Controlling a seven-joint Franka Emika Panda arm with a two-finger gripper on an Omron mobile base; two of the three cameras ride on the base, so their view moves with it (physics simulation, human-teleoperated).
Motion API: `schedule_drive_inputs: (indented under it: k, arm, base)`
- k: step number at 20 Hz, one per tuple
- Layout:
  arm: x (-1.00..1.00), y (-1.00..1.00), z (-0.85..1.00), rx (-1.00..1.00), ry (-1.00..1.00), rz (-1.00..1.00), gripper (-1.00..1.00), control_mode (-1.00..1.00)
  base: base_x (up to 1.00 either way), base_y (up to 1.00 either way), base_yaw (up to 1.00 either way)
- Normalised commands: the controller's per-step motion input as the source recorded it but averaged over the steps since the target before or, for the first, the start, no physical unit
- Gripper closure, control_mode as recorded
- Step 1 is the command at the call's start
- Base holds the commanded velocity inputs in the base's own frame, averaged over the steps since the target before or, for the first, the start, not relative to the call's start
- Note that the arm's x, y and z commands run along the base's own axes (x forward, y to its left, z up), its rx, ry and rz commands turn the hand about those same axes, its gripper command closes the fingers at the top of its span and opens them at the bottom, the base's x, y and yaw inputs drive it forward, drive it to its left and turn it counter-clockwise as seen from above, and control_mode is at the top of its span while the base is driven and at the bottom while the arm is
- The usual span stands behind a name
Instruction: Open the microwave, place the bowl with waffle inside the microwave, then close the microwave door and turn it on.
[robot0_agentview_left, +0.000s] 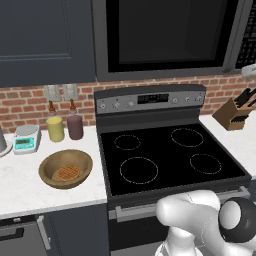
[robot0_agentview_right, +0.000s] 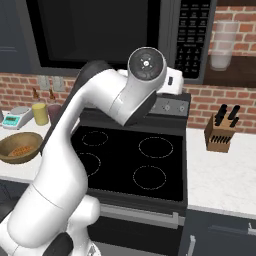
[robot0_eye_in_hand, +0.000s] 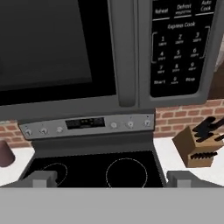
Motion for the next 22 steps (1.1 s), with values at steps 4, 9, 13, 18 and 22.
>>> schedule_drive_inputs:
  k: [4, 9, 13, 18, 22]
  arm:
    - [0.60, 0.00, 0.20, 0.03, -0.05, 0.00, -1.00, -1.00]
    - [0.43, -0.06, 0.08, 0.05, -0.07, 0.00, -1.00, -1.00]
    - [0.39, -0.04, 0.04, 0.03, -0.09, 0.00, -1.00, -1.00]
    - [0.24, -0.11, 0.00, 0.02, -0.14, 0.00, -1.00, -1.00]
    - [0.38, -0.06, 0.00, 0.03, -0.11, 0.00, -1.00, -1.00]
  base:
    - [0.00, 0.00, 0.00]
    - [0.00, 0.00, 0.00]
    - [0.00, 0.00, 0.00]
    - [0.00, 0.00, 0.00]
    - [0.00, 0.00, 0.00]
